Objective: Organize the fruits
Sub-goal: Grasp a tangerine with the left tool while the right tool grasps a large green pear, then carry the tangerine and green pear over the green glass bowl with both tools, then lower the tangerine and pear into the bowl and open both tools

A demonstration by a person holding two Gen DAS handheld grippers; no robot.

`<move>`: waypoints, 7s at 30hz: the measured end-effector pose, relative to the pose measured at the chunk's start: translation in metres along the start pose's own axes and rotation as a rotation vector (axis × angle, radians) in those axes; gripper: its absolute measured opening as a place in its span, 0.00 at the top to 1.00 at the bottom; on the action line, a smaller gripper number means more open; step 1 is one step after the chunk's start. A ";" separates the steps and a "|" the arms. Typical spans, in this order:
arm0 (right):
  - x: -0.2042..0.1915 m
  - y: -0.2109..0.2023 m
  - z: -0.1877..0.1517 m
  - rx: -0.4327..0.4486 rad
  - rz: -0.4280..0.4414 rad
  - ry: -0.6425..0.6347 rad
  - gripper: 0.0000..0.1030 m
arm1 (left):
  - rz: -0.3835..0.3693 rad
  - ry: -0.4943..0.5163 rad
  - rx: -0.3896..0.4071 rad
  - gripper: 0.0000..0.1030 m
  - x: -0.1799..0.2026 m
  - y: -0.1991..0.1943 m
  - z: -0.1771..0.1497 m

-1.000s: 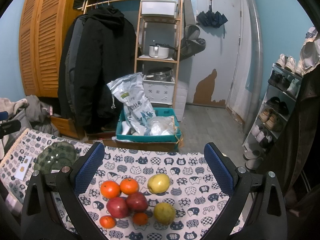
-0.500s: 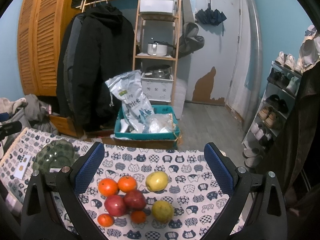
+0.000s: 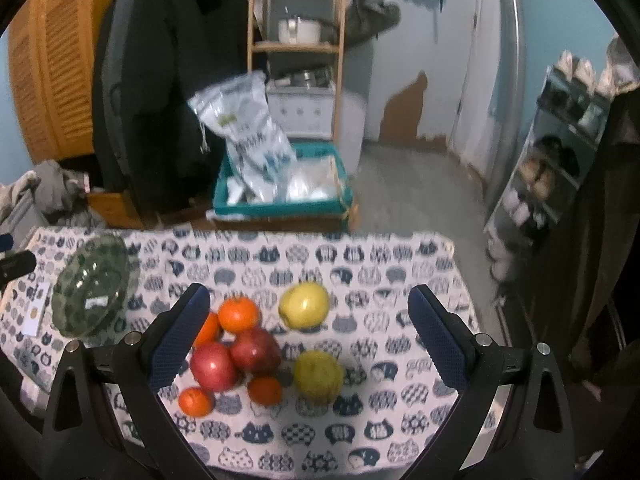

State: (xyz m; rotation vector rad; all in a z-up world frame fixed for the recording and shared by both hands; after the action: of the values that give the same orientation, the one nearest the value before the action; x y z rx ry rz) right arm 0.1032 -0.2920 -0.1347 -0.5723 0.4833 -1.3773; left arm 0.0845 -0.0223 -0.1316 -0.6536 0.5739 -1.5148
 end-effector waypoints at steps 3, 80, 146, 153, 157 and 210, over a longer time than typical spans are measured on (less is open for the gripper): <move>0.004 0.013 -0.013 -0.051 0.007 0.015 0.05 | -0.011 -0.010 -0.053 0.01 0.004 0.013 -0.013; 0.025 0.181 -0.176 -0.606 0.134 0.095 0.33 | -0.198 -0.045 -0.558 0.57 0.110 0.157 -0.171; -0.187 0.053 0.031 -0.068 0.312 -0.095 0.37 | 0.066 -0.087 -0.014 0.58 -0.083 0.022 -0.005; -0.230 0.059 0.038 -0.080 0.362 -0.118 0.37 | 0.103 -0.131 -0.021 0.58 -0.120 0.023 -0.007; -0.255 0.064 0.042 -0.084 0.388 -0.134 0.37 | 0.113 -0.151 -0.037 0.58 -0.138 0.028 -0.011; -0.352 0.187 -0.059 -0.460 0.463 -0.216 0.37 | 0.137 -0.302 -0.446 0.36 -0.211 0.166 -0.131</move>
State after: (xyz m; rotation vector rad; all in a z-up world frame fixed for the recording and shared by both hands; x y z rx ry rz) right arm 0.1619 0.0692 -0.3033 -0.9067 0.7116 -0.7517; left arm 0.1125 0.1754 -0.3532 -1.1400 0.7125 -1.1363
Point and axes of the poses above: each gripper's, at about its wrist camera, not at the fingertips, and y roughly the way its jaws point, x to its right, z to its top, the point moved 8 cm from there along y, roughly the way its jaws point, and after that the axes turned 4 degrees about x, right-handed, at the moved point
